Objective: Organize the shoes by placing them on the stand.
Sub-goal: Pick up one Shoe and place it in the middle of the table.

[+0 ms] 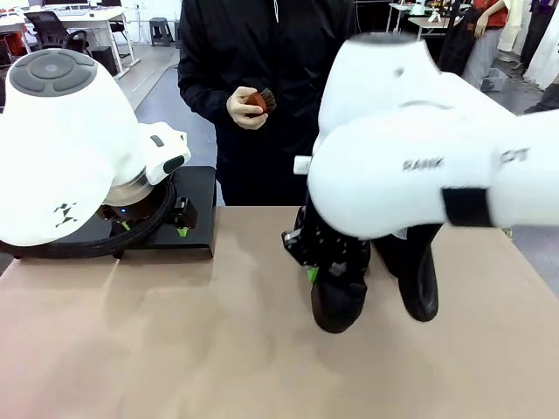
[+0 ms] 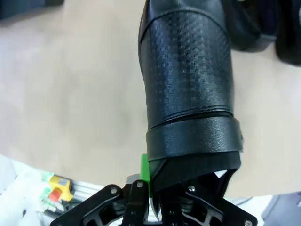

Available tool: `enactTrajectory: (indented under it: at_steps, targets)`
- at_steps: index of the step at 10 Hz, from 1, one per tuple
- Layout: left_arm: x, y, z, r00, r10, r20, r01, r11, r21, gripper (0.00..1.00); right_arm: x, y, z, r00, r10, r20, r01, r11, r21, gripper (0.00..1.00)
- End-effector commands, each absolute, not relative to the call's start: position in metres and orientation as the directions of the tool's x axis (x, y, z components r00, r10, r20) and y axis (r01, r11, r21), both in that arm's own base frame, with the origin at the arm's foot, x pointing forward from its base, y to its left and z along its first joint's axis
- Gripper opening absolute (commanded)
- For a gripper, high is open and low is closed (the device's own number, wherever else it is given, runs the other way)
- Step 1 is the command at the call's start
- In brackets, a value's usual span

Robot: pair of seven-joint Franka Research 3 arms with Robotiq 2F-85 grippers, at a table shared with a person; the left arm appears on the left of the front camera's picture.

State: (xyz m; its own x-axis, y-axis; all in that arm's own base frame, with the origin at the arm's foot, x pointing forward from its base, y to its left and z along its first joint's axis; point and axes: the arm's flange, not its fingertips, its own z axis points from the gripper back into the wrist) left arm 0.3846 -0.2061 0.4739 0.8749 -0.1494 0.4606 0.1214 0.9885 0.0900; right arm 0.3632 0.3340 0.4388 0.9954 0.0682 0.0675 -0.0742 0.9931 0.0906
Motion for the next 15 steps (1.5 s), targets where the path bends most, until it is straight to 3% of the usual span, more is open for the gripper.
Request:
enactTrajectory:
  at_steps: [1,10,11,15]
  targets:
    - [0.384,-0.207,0.474,0.871,-0.138,0.472,0.101,0.990,0.102,1.00,0.358,0.343,0.424,0.997,0.021,0.070,-0.027,0.996,0.083,0.00]
    - [0.384,-0.207,0.474,0.871,-0.138,0.472,0.101,0.990,0.102,1.00,0.332,0.353,0.359,0.998,0.031,-0.062,-0.029,0.999,0.037,0.00]
    - [0.384,-0.207,0.474,0.871,-0.138,0.472,0.101,0.990,0.102,1.00,0.332,0.351,0.355,0.997,0.026,-0.073,-0.023,0.999,0.042,0.04]
    - [0.384,-0.207,0.474,0.871,-0.138,0.472,0.101,0.990,0.102,1.00,0.339,0.344,0.332,0.991,-0.002,-0.133,0.009,0.999,0.053,0.73]
